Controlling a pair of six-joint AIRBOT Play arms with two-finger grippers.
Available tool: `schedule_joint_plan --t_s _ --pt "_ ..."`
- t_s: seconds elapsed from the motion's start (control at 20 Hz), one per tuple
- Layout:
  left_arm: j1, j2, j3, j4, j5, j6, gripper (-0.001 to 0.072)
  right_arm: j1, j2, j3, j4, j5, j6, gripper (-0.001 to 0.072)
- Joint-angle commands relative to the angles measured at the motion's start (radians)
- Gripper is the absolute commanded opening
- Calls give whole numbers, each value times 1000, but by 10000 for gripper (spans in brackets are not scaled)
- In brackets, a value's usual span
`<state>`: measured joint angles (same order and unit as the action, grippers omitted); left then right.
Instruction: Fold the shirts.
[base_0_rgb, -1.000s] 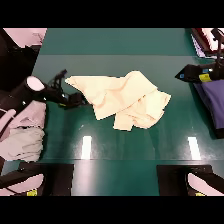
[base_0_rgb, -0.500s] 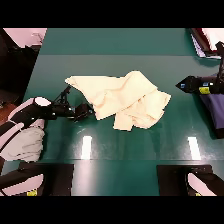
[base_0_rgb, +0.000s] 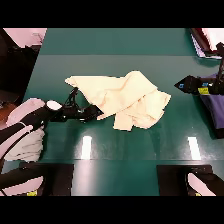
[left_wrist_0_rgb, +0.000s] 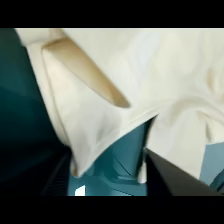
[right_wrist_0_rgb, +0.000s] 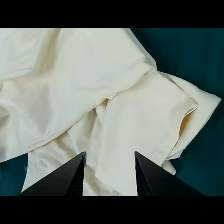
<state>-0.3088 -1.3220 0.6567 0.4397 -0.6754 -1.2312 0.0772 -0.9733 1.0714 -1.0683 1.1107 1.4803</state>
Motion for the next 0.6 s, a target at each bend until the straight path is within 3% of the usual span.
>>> schedule_joint_plan --t_s 0.0,0.05,0.1,0.2,0.25,0.55 --pt "-11 -2 1 -26 32 -10 281 0 0 0 3 -1 0 365" --pt "-11 -2 1 -26 34 -9 172 0 0 0 3 -1 0 365" --pt "-11 -2 1 -26 37 -8 118 0 0 0 3 -1 0 365" --pt "-11 -2 2 -31 40 -10 116 0 0 0 3 -1 0 365" --pt "-11 -2 7 -29 35 -9 19 0 1 0 1 -1 0 365" --pt "93 137 210 8 -119 29 25 -115 -1 -2 -6 59 0 365"
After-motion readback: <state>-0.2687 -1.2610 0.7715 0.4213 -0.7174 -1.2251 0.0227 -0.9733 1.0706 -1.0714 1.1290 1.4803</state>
